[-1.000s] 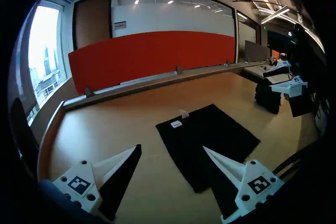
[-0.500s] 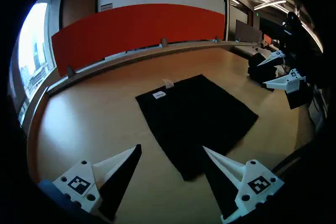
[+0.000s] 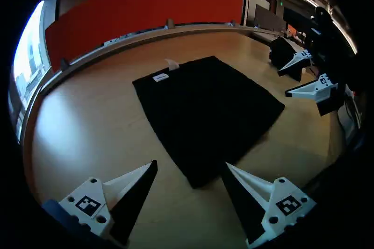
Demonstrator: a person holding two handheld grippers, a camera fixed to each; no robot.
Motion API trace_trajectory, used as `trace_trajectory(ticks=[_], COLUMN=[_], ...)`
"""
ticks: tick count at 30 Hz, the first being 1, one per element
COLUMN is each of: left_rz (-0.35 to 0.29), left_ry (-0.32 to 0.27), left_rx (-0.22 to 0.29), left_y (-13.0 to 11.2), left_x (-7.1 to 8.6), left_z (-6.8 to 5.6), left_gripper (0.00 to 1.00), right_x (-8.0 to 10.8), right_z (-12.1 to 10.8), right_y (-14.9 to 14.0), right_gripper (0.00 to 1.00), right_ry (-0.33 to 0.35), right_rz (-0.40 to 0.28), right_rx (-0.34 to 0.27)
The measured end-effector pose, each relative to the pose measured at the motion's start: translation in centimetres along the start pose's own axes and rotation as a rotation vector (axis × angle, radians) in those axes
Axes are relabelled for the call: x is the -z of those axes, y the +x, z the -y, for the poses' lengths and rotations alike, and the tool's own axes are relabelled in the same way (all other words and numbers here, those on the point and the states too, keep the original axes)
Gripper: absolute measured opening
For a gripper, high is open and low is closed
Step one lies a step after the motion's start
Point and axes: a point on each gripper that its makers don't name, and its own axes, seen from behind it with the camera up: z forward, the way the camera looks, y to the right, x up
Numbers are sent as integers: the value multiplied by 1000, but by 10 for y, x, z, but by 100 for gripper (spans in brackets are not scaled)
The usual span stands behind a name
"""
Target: Fold towel
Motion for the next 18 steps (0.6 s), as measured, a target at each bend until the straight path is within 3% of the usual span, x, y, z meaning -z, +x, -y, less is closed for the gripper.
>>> trace_trajectory(ticks=[9,18], left_rz=[54,77], left_ry=[-57,-62], left_rx=[-20,-40], left_y=[-15,-23], left_x=[-11,-18], left_z=[-15,-17], left_gripper=[97,97], right_x=[-9,-18], right_z=[11,15], right_y=[-26,-35], right_gripper=[98,94], right_ry=[42,67], right_rz=[62,91], right_rx=[30,47])
